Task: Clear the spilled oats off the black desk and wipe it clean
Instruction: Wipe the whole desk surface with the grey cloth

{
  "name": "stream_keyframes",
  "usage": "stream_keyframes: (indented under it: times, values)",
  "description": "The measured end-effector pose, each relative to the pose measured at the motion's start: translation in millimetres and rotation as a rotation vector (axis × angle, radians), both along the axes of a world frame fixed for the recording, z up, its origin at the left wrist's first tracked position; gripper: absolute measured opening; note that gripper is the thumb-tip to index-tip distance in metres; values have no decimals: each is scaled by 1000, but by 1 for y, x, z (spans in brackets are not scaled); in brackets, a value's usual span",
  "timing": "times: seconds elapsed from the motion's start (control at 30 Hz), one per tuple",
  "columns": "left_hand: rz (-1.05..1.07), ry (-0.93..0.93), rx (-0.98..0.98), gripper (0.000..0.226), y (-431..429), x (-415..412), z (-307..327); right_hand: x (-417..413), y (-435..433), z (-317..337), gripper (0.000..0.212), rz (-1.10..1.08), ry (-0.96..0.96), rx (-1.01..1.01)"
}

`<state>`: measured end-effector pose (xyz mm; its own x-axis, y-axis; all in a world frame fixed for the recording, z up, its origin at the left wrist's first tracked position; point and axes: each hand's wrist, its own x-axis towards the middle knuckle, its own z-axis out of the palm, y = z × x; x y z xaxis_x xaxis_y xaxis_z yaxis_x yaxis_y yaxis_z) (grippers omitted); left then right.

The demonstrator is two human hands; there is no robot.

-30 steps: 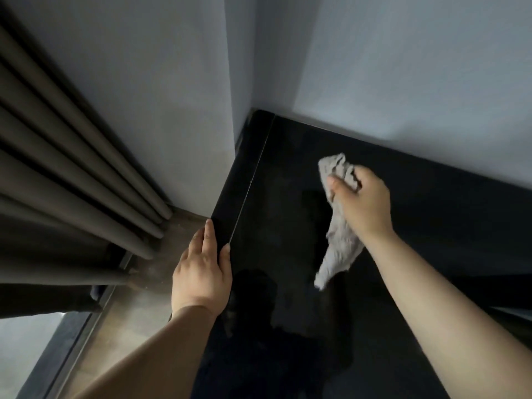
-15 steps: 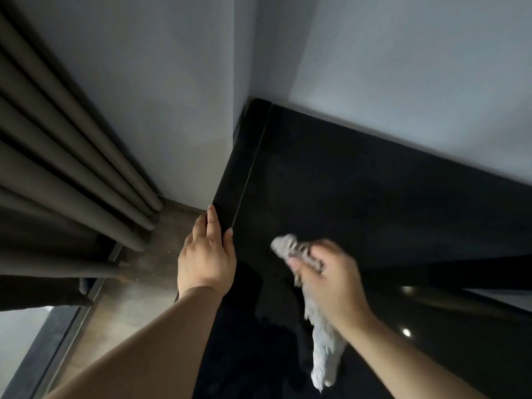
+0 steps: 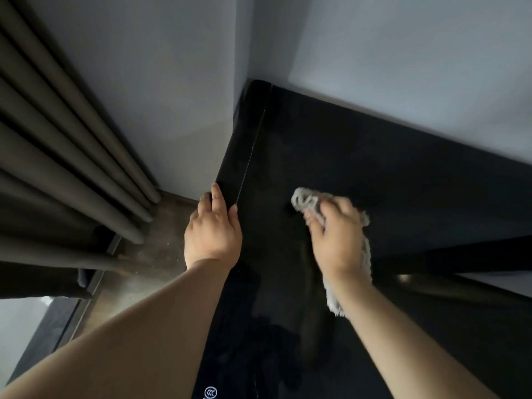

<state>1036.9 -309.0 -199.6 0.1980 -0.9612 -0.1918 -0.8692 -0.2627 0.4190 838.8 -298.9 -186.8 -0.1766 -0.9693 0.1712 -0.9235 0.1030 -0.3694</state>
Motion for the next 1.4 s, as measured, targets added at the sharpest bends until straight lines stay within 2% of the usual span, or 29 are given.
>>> stream_keyframes:
  times: [0.07,0.13,0.2,0.3,0.4,0.47,0.53,0.63,0.77,0.83,0.93,1.0,1.1,1.17,1.23,1.3,1.37,1.4]
  values:
    - [-7,-5,7,59,1,1,-2,14,37,4,14,113,-82,67]
    - [-9,3,1,58,-1,0,-1,19,61,16,12,199,-267,204]
    - [-8,8,-18,58,-2,-2,1,12,61,29,10,204,-398,229]
    - [-35,9,-34,58,2,-4,0,-12,33,30,5,23,-287,40]
    - [-61,18,-47,58,5,-6,0,-19,5,13,16,-194,-180,5]
    - [-70,19,-64,58,4,-7,3,-8,3,2,18,-231,-87,-18]
    - [-68,3,-64,57,6,-4,3,7,19,1,17,-189,-49,-34]
    - [-50,-30,-61,57,10,2,-3,27,71,2,9,32,-70,-24]
    - [-35,-42,-53,56,1,2,-5,41,122,17,4,198,-379,128]
    - [-34,-17,-69,56,-7,0,-5,30,106,25,15,170,-438,73]
    - [-75,65,-63,59,-9,4,-4,5,63,23,13,2,-308,-58]
    - [-103,138,-5,63,3,15,-3,-1,42,14,17,-83,-232,-22]
    - [-69,194,21,61,47,37,3,13,50,3,18,-92,-131,-26]
    - [-34,210,29,58,83,47,6,31,83,-1,12,-19,-122,-59]
    - [14,212,75,59,119,53,4,47,127,-3,9,78,-212,-35]
    - [62,229,72,53,147,56,-2,56,168,0,6,158,-351,94]
    - [108,238,40,50,159,57,-5,56,186,14,19,187,-519,237]
    - [120,232,32,50,160,58,-4,52,183,22,30,168,-544,235]
